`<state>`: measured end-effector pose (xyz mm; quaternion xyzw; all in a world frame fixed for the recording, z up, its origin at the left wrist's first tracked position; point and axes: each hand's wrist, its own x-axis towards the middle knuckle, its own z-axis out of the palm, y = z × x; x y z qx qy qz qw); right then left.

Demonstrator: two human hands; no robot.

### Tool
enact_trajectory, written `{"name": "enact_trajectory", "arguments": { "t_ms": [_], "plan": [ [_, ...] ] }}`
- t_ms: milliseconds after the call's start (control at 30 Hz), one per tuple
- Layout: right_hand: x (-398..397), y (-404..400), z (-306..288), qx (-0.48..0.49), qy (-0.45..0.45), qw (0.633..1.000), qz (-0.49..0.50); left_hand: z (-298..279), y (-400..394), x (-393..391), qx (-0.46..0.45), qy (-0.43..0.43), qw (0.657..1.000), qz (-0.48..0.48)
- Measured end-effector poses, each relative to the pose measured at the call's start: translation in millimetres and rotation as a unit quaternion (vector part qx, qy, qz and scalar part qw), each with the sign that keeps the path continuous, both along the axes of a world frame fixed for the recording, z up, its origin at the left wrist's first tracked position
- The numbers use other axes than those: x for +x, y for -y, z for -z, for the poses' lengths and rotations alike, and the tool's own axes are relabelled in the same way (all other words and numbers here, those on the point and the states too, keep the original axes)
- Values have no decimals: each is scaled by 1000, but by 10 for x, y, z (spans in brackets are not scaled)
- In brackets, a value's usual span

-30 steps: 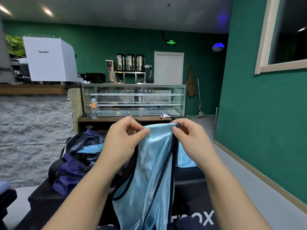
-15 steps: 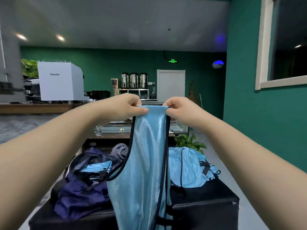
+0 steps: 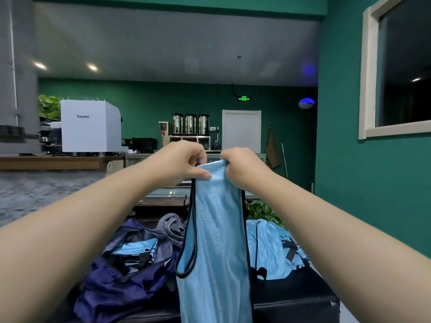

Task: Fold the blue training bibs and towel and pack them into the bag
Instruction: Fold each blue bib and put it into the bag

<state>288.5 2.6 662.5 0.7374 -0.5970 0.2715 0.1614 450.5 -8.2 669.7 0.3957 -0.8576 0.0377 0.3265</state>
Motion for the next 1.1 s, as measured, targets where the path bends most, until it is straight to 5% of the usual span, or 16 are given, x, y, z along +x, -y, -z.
{"name": "enact_trajectory", "arguments": {
  "t_ms": [200,533,800,933,1100],
  "plan": [
    [16,-56,46,91,227,959,-141,25,24,105,-4,17,1000,-10],
    [-52,-30,79,62,178,967,-172,156,85,80,-94,-31,995,7],
    [-118,-16,84,74,188,962,-184,222,68,3,-60,-45,997,-5],
    [-140,-14,114,74,189,962,-183,215,89,-25,16,-32,999,-1],
    [-162,15,106,34,236,955,-178,285,63,-82,200,-200,954,98]
  ]
}}
